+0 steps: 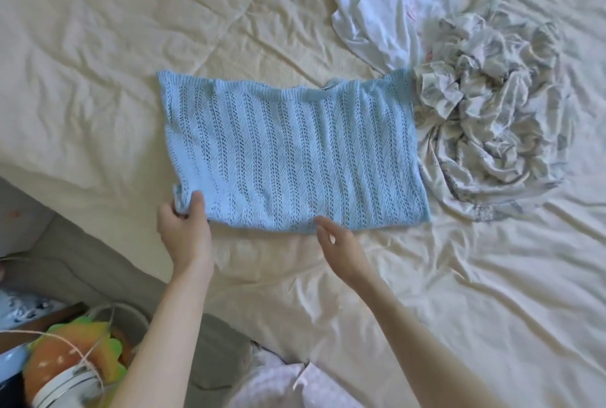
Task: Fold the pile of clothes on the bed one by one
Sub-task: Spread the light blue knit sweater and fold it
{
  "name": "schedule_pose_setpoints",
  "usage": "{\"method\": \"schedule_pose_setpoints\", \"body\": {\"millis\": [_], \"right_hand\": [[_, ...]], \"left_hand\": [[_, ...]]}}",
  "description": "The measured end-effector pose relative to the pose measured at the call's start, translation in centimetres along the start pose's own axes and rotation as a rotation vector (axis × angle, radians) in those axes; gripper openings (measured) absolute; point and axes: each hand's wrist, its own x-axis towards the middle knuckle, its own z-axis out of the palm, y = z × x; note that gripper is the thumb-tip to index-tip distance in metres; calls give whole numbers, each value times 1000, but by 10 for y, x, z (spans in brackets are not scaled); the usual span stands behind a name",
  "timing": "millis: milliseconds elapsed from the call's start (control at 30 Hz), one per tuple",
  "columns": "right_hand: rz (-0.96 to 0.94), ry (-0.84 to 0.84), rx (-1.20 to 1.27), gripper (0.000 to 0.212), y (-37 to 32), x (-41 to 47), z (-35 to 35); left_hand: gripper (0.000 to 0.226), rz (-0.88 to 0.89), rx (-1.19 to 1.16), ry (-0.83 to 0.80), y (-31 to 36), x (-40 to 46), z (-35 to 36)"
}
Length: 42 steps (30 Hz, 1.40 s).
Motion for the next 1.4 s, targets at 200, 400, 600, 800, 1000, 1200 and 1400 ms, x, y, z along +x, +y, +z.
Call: {"method": "schedule_pose_setpoints", "body": {"millis": [200,400,600,800,1000,1200,1400], "right_hand": [[290,100,881,23,6,-1,-86],[307,238,974,34,47,16,-146],[447,208,737,11,60,38,-143],[338,318,656,20,56,39,-152],[403,365,410,11,99,28,-151],[493,152,672,33,101,41,-149],[532,161,866,11,98,36,-150]], "left_hand": [[18,629,372,-270,29,-78,116],[27,1005,922,-829,-45,-138,191],[45,1088,1109,-536,-76,-102,133],[37,1107,1011,-537,-77,-75,109],[46,1248,1148,-637,-92,-81,114],[57,1323,1278,-634,-96,-59,109],[64,1227,1131,-679,-85,-49,107]]}}
